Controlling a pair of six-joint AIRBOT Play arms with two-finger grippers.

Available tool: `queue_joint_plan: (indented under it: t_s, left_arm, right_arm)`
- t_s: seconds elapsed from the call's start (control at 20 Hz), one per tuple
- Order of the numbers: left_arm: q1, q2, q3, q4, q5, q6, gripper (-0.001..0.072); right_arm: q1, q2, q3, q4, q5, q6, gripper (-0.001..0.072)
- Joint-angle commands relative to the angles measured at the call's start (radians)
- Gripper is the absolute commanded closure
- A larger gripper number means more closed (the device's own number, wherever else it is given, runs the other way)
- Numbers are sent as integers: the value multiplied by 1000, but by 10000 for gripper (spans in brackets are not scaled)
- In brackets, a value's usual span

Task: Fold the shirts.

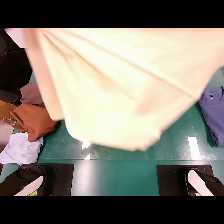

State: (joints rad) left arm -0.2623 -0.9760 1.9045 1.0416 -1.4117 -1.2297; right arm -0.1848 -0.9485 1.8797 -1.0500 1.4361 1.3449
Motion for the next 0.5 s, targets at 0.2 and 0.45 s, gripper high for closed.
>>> queue_joint_plan:
  t_s: [0.2,0.45]
  left_arm:
    - [0,-248,-478,-32,2,11,676]
    - [0,-486,-600,-32,175,60,676]
  right_arm:
    - [172,-378,-164,-1,159,41,700]
    - [214,-529,-381,1,-19,34,701]
